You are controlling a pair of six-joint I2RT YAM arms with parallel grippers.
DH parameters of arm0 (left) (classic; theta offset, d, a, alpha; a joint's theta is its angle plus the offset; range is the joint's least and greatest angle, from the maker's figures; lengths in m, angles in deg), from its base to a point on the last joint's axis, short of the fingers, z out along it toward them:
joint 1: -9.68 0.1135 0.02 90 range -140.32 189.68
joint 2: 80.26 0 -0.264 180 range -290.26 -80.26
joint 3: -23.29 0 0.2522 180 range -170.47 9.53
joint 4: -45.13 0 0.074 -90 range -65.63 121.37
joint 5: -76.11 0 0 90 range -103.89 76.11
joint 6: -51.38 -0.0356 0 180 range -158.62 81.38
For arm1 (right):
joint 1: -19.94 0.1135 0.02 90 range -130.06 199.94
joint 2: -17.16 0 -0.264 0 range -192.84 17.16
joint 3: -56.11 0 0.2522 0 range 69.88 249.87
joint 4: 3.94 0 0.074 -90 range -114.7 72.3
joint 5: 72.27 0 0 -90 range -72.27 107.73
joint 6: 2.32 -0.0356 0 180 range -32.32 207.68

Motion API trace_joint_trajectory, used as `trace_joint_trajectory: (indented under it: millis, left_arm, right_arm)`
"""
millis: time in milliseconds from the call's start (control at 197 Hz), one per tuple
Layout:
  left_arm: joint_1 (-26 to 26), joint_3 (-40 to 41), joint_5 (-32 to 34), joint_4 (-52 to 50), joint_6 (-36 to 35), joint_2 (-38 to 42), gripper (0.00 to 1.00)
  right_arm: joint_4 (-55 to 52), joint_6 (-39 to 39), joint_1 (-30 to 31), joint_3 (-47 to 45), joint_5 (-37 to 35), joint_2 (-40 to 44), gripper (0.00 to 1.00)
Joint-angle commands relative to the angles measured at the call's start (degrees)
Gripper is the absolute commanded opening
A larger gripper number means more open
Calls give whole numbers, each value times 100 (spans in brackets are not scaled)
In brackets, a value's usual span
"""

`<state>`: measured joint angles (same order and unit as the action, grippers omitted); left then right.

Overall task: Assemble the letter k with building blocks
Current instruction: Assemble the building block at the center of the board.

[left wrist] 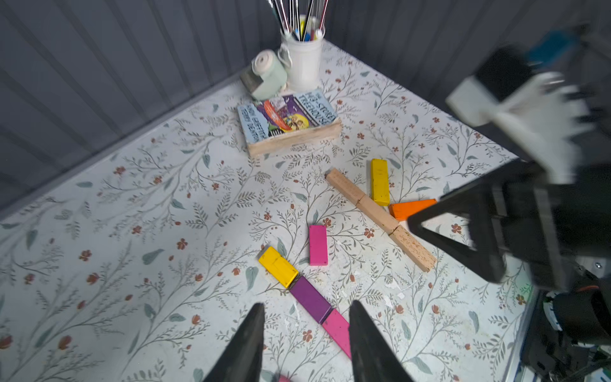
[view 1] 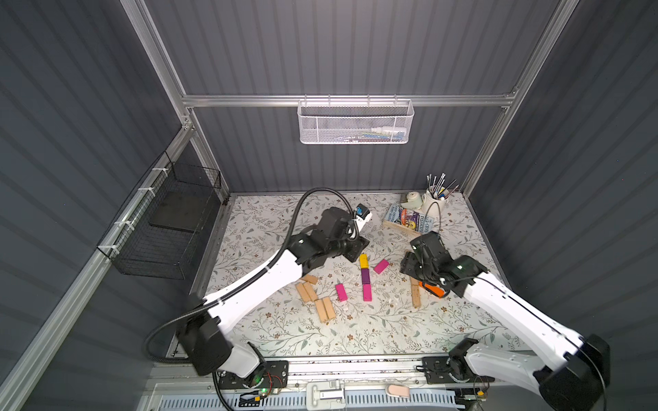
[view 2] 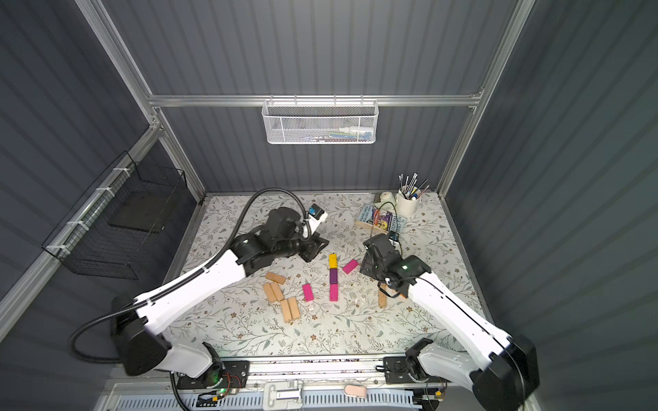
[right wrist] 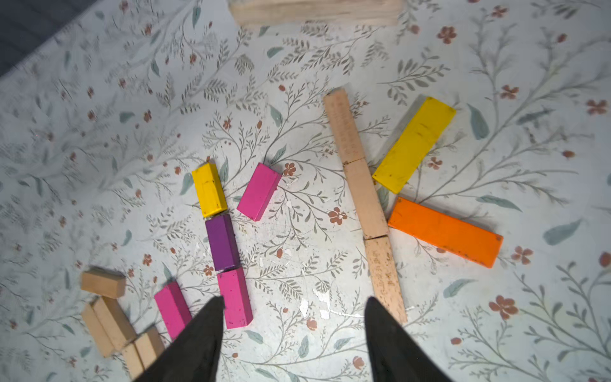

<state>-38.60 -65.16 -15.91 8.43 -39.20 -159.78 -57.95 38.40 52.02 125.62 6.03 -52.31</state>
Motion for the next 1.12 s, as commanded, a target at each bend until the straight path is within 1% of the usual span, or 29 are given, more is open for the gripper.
trace_joint_trajectory:
  millis: [0,142,228,279,320,421,558,649,1111]
  left_arm:
    - [-46,635,-339,-383,-647,556,45]
    - [-52,1344,-444,-802,-1152,1474,51]
    - [-49,1638,-509,-1196,-1559,1845,58]
    - [-52,1735,-693,-1490,-1860,2001,63]
    - [-51,1837,-771,-1654,-2044,2102,65]
    - [-55,2090,-672,-1740,-2257,2272,71]
    - [-57,2288,-684,-1629,-2355,2300,90]
    - [-59,2265,-665,-1701,-2364,2241,99]
    - [-54,2446,-516,-1688,-2426,2388,99]
  right_arm:
    - [-17,27,-31,308,449,-657,60]
    - [158,-95,-39,635,536,-1496,55]
    - [170,-120,-36,889,531,-1960,53]
    - [126,-134,-45,1055,488,-2205,52]
    - [101,-151,-57,1165,459,-2384,51]
    - [161,-207,-95,1343,432,-2752,51]
    - [278,-281,-162,1521,574,-3081,50]
    - [403,-370,-214,1527,721,-3214,50]
    - [722,-482,-300,1650,1066,-3816,46]
